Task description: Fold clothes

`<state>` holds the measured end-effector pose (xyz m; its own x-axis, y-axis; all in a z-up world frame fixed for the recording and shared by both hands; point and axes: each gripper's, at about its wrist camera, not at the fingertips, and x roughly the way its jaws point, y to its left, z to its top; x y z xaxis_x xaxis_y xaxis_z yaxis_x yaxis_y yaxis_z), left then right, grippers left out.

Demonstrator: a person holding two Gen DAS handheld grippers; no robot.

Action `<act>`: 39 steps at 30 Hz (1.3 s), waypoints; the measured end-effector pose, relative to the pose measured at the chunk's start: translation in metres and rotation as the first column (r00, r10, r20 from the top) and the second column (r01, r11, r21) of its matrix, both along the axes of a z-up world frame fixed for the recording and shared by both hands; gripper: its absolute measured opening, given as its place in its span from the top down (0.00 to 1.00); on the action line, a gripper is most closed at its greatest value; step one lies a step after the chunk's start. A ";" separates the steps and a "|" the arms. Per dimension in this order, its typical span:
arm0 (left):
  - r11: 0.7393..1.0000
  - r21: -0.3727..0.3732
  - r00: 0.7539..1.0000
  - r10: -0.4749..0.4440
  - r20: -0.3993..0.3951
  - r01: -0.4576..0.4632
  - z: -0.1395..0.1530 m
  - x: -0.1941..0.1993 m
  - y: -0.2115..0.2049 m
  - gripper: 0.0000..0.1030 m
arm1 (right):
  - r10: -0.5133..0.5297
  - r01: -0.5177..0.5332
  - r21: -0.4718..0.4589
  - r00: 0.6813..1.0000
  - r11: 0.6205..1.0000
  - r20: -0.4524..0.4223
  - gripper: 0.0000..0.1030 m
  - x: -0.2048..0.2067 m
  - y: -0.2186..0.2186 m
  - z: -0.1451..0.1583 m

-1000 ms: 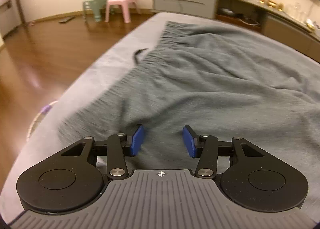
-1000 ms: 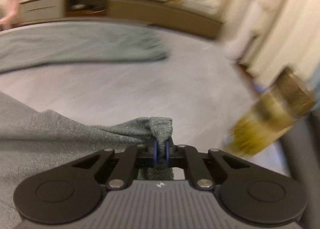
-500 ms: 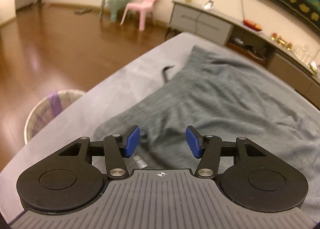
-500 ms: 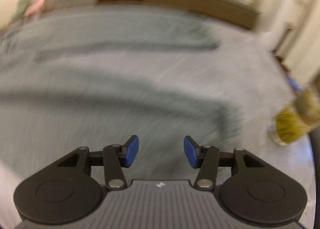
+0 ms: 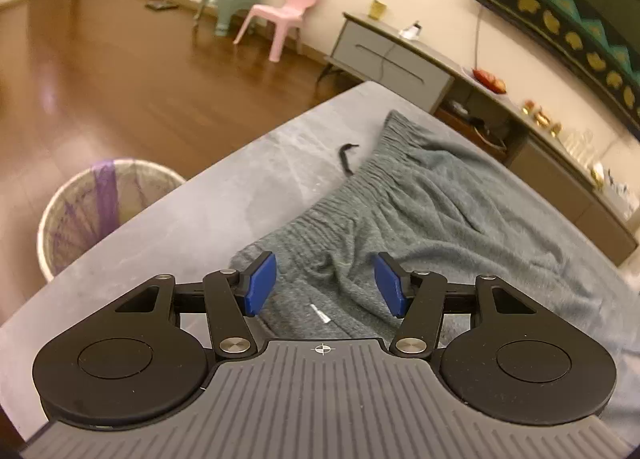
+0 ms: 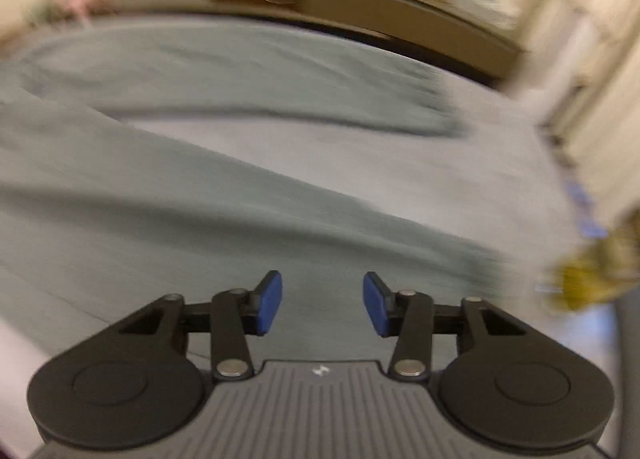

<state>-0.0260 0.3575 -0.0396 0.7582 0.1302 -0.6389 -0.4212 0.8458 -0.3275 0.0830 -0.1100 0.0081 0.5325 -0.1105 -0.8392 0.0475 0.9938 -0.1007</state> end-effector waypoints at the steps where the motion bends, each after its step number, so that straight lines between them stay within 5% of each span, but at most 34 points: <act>1: 1.000 0.013 1.000 -0.018 0.021 0.017 0.003 0.000 -0.004 0.51 | 0.018 -0.018 0.052 1.000 0.998 0.008 0.52 0.003 0.014 -0.001; 4: 0.994 0.062 0.993 -0.092 0.079 0.087 0.010 0.000 -0.019 0.48 | 0.033 -0.034 0.160 0.999 0.987 0.011 0.52 0.013 0.046 -0.015; 6: 0.989 0.084 0.991 -0.127 0.043 0.123 0.007 0.005 -0.028 0.49 | 0.010 -0.006 0.199 1.000 0.980 -0.015 0.52 0.021 0.054 -0.036; 9: 0.987 0.092 0.991 -0.128 -0.036 0.131 -0.003 0.013 -0.030 0.50 | 0.056 -0.055 0.087 0.998 0.995 -0.012 0.48 0.015 0.064 -0.050; 14: 0.984 0.104 0.978 -0.128 -0.167 0.146 -0.019 0.027 -0.033 0.56 | 0.107 -0.097 0.095 0.989 0.991 -0.105 0.43 -0.008 0.067 -0.042; 17: 0.982 0.129 0.980 -0.113 -0.167 0.135 -0.015 0.026 -0.040 0.55 | 0.137 -0.122 0.106 0.980 0.987 -0.146 0.45 -0.014 0.065 -0.036; 22: 0.967 0.149 0.976 -0.196 -0.090 0.208 0.000 0.033 -0.065 0.50 | 0.144 -0.144 0.206 0.989 0.968 0.017 0.45 0.017 0.068 -0.007; 28: 0.967 0.154 0.962 -0.165 -0.218 0.201 -0.022 0.077 -0.072 0.51 | 0.045 -0.043 0.147 0.999 0.988 -0.013 0.49 0.062 0.025 -0.040; 31: 0.968 0.162 0.962 -0.150 -0.230 0.189 -0.028 0.081 -0.061 0.52 | -0.034 0.021 0.178 0.997 0.984 0.066 0.44 0.036 -0.022 -0.022; 33: 0.968 0.161 0.962 -0.155 -0.225 0.193 -0.029 0.082 -0.054 0.53 | -0.115 0.105 0.122 0.990 0.987 0.079 0.41 0.021 -0.058 -0.013; 36: 0.972 0.163 0.967 -0.134 -0.218 0.171 -0.031 0.082 -0.046 0.53 | -0.239 0.239 -0.010 0.971 0.971 -0.017 0.44 0.022 -0.112 -0.032; 39: 0.970 0.200 0.970 -0.095 -0.224 0.141 -0.033 0.081 -0.047 0.53 | -0.276 0.277 0.108 0.961 0.955 -0.027 0.46 0.035 -0.144 -0.048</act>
